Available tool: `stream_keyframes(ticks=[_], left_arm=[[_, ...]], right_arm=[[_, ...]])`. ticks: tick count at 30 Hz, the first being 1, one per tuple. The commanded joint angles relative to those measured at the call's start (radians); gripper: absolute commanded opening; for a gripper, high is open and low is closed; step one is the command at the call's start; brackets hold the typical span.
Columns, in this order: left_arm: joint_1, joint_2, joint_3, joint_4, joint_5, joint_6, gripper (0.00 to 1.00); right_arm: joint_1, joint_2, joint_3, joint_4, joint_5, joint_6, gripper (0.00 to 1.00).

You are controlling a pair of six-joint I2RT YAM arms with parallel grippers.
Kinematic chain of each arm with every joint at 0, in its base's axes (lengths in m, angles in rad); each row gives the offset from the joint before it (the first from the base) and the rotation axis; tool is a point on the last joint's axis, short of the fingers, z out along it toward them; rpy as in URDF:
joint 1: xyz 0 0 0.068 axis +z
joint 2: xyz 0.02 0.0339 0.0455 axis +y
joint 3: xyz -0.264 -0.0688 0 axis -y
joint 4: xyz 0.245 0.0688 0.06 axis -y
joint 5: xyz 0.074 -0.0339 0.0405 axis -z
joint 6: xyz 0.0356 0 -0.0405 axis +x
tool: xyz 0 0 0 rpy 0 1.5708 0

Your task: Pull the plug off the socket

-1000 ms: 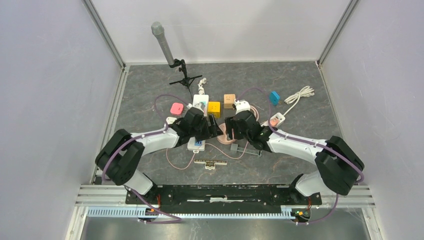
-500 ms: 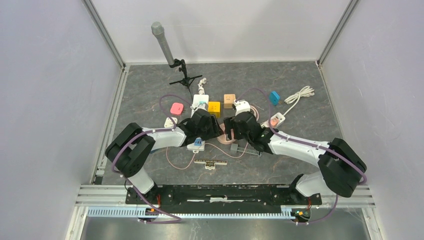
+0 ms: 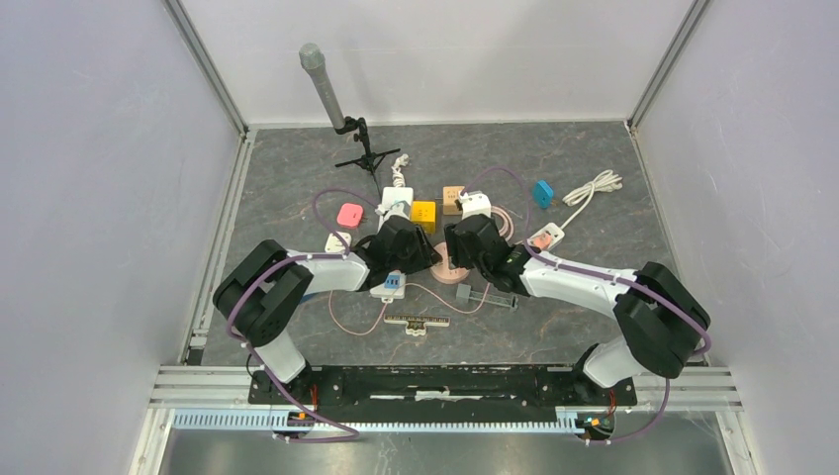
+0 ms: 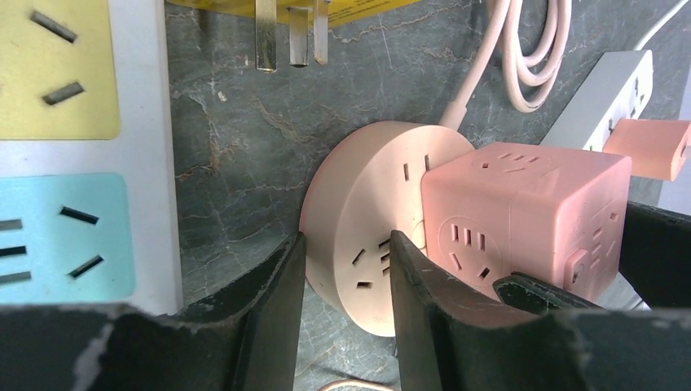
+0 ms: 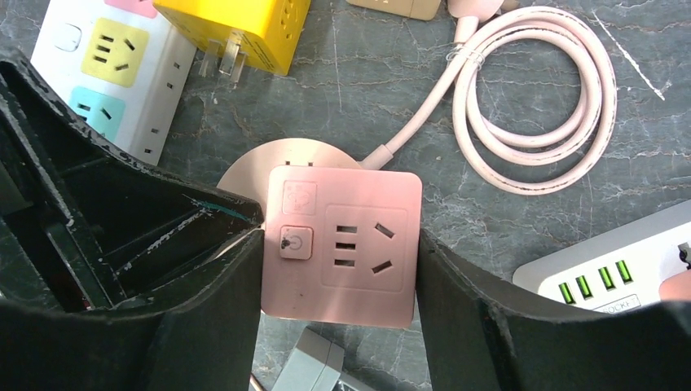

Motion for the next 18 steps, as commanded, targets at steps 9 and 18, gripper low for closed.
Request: stream_keyframes(ticks=[9, 18], left_arm=[[-0.009, 0.108, -0.068, -0.032, -0.046, 0.01, 0.38], [-0.009, 0.105, -0.069, -0.054, -0.056, 0.025, 0.37]], right_arm=[[-0.003, -0.061, -0.026, 0.08, -0.106, 0.054, 0.01], [0.024, -0.012, 0.062, 0.058, -0.173, 0.026, 0.0]])
